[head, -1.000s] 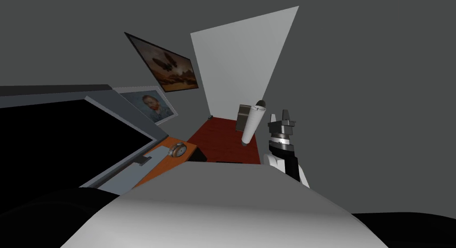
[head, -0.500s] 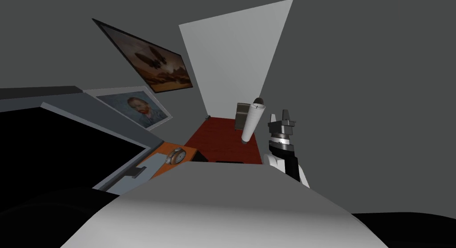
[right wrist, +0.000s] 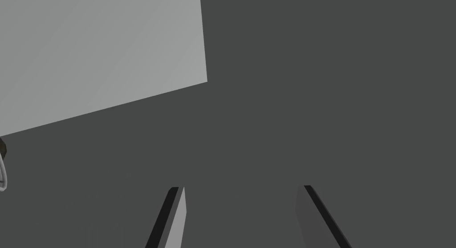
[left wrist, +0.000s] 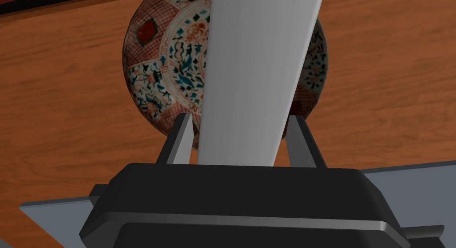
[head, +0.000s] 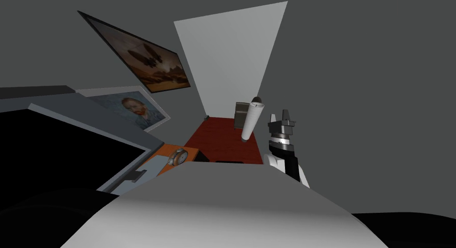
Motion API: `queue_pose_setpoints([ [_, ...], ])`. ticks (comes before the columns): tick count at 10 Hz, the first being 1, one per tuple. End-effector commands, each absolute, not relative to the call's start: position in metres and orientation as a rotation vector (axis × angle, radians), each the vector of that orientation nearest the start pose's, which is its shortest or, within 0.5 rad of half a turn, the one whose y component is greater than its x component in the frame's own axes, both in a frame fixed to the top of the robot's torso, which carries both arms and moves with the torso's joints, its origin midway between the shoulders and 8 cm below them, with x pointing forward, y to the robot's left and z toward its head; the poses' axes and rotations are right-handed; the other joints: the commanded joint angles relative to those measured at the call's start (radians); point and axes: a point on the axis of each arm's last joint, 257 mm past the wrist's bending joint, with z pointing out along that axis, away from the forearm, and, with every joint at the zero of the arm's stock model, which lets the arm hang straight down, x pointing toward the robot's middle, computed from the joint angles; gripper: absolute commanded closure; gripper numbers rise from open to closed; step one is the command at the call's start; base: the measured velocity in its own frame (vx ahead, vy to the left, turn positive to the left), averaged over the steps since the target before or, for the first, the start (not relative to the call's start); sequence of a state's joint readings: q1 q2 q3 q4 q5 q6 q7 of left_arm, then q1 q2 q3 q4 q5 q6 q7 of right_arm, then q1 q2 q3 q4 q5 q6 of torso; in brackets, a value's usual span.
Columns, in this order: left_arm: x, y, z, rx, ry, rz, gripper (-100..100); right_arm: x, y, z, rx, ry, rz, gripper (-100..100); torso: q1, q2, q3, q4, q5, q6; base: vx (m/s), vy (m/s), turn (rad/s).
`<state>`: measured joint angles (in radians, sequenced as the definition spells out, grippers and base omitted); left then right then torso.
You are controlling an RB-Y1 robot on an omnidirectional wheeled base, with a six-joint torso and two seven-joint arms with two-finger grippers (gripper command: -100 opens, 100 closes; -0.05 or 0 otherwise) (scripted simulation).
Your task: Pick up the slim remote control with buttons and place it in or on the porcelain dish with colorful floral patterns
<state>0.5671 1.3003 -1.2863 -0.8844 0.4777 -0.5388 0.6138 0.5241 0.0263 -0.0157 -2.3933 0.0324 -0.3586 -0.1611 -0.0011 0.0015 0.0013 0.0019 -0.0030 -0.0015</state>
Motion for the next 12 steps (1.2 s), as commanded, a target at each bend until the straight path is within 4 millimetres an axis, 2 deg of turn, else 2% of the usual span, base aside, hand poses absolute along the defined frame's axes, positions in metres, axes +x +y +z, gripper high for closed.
queue_pose_setpoints([
  [1,-0.172,0.592,-0.466,-1.944,2.461,-0.026,100,0.341,-0.287,0.04,0.759,0.592,1.39,0,0.0,0.0,0.0,0.0,0.0,0.0,-0.028,0.084,-0.063],
  [2,-0.178,0.596,-0.461,-1.932,2.477,-0.008,100,0.341,-0.287,0.04,0.759,0.592,1.39,0,-0.001,0.0,0.0,0.0,-0.001,-0.001,-0.01,0.038,-0.025],
  [3,-0.176,0.596,-0.461,-1.933,2.472,-0.013,-100,0.341,-0.287,0.04,0.759,0.592,1.39,0,-0.004,-0.001,-0.001,-0.001,-0.001,-0.002,-0.001,0.008,-0.001],
  [7,-0.176,0.596,-0.461,-1.932,2.473,-0.013,-100,0.341,-0.287,0.04,0.759,0.591,1.39,0,-0.008,-0.002,-0.001,-0.001,-0.002,-0.002,0.0,0.0,0.0],
  [8,-0.176,0.596,-0.461,-1.932,2.473,-0.013,0,0.341,-0.287,0.04,0.759,0.591,1.39,0,-0.008,-0.002,-0.001,-0.001,-0.002,-0.002,0.0,0.0,0.0],
  [9,-0.174,0.601,-0.452,-1.934,2.473,-0.017,-100,0.341,-0.287,0.04,0.759,0.591,1.39,0,-0.008,-0.002,-0.001,-0.001,-0.002,-0.002,-0.008,-0.012,-0.013],
  [12,-0.172,0.61,-0.433,-1.939,2.474,-0.024,-100,0.341,-0.287,0.04,0.759,0.591,1.39,0,-0.01,-0.001,-0.001,-0.001,-0.003,-0.002,-0.015,-0.029,-0.015],
])
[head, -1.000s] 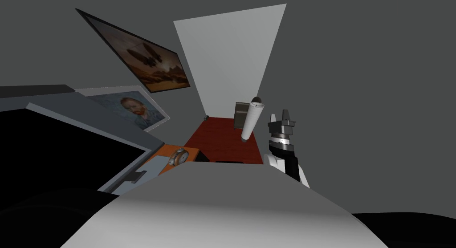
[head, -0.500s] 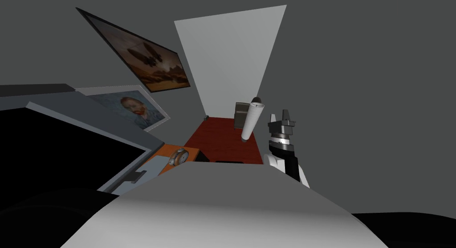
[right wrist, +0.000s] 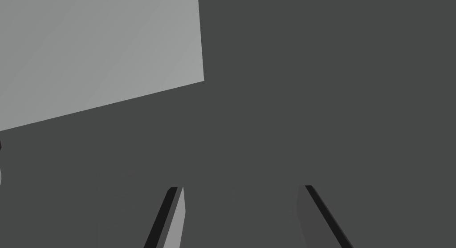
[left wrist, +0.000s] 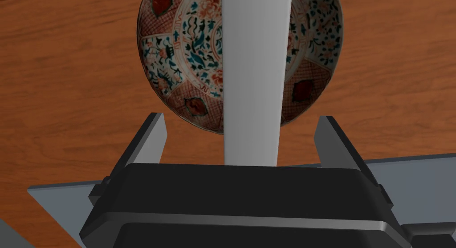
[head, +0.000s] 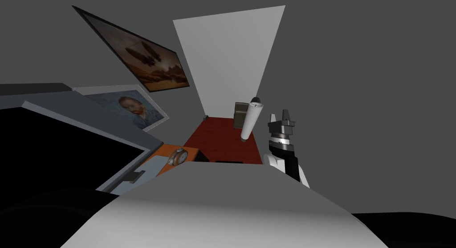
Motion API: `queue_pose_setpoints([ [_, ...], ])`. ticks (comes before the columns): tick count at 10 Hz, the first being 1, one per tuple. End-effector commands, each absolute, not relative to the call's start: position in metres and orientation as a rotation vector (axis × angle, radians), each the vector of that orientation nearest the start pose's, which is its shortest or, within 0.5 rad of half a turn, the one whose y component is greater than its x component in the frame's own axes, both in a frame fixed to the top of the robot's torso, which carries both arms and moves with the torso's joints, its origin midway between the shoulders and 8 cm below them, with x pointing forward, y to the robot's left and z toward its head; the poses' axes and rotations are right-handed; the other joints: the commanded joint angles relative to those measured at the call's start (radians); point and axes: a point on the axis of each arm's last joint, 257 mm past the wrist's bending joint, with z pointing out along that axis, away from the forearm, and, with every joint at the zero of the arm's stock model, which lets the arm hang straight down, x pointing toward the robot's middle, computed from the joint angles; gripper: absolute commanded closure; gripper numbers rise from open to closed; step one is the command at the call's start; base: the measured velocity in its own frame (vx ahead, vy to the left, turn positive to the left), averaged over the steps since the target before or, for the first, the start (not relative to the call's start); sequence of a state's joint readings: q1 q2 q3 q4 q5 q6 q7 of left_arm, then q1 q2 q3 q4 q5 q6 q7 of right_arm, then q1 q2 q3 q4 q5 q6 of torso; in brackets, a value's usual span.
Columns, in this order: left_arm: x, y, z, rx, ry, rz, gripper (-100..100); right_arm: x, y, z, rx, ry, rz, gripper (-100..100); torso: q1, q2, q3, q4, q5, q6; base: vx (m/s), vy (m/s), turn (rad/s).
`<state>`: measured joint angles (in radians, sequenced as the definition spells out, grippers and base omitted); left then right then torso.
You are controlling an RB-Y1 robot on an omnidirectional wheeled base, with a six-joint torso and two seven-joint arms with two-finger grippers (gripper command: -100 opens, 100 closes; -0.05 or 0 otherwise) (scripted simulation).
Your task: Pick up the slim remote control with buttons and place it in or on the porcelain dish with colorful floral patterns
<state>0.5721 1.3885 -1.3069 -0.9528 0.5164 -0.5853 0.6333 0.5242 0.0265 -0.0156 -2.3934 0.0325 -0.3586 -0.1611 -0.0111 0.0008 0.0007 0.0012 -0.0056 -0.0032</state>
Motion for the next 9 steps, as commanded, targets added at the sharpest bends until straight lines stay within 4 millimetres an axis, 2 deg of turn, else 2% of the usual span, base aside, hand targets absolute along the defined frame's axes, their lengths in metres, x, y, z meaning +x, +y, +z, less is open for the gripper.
queue_pose_setpoints([
  [1,-0.1711,0.6142,-0.424,-1.943,2.474,-0.027,-100,0.3413,-0.2867,0.0403,0.759,0.591,1.39,0,0.0,0.0,0.0,0.0,0.0,0.0,-0.018,-0.03,-0.014],
  [2,-0.17,0.6182,-0.4144,-1.946,2.474,-0.029,-100,0.3413,-0.2867,0.0403,0.759,0.591,1.391,0,0.0,0.0,0.0,0.0,0.0,0.0,-0.017,-0.033,-0.021],
  [3,-0.1705,0.6182,-0.42,-1.941,2.476,-0.023,-100,0.3413,-0.2867,0.0403,0.759,0.591,1.391,0,0.0,0.0,0.0,0.0,0.0,0.0,-0.007,-0.014,-0.004],
  [4,-0.1699,0.6183,-0.4191,-1.944,2.474,-0.027,0,0.3413,-0.2867,0.0403,0.759,0.591,1.39,0,0.001,0.0,0.0,0.0,0.0,0.0,0.0,0.0,0.0],
  [9,-0.17,0.6182,-0.4192,-1.944,2.474,-0.027,0,0.3413,-0.2868,0.0403,0.759,0.591,1.39,0,0.002,-0.001,0.0,0.0,0.001,0.0,0.0,0.0,0.0],
])
